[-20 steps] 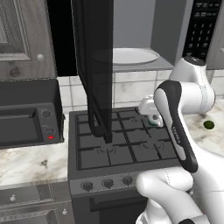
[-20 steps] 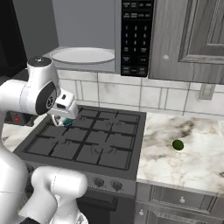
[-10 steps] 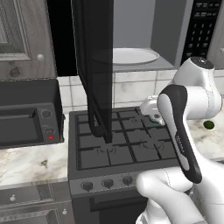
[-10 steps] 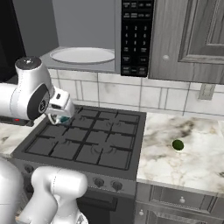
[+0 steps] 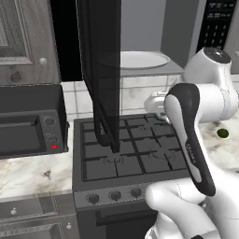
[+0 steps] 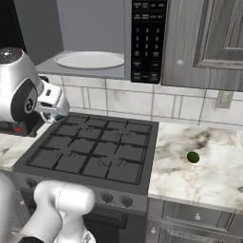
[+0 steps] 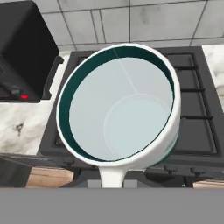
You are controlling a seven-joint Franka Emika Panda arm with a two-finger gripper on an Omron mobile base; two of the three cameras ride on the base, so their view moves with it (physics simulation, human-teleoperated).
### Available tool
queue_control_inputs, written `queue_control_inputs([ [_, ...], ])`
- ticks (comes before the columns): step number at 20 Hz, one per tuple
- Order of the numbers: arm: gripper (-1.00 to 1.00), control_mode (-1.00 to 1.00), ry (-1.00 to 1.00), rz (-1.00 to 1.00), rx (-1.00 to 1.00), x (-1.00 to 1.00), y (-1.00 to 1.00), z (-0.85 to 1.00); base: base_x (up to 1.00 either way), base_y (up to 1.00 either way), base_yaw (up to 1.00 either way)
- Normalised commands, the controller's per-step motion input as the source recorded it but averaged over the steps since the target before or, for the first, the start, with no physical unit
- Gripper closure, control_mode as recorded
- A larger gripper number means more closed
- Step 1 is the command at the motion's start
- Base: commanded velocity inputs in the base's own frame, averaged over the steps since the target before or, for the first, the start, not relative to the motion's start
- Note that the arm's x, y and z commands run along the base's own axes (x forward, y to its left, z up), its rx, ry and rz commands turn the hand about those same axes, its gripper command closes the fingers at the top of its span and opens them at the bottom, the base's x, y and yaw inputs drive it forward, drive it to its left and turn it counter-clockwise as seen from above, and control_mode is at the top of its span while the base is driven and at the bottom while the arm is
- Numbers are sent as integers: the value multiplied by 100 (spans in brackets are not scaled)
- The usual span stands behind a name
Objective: Pick the mug from the counter and place it inside the microwave. Then close the microwave.
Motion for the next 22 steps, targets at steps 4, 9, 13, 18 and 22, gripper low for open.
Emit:
queue_control_inputs([
  [4, 100, -100, -4, 4, 2, 0, 2, 57, 0, 0, 0],
  [9, 100, -100, -3, 7, 2, -1, 13, 56, 0, 0, 0],
  [13, 100, -100, -10, 7, 4, 0, 9, 32, 0, 0, 0],
  [18, 100, -100, -19, 4, 2, 9, 7, 24, 0, 0, 0],
  [22, 100, -100, -25, 1, 1, 24, 0, 0, 0, 0, 0],
])
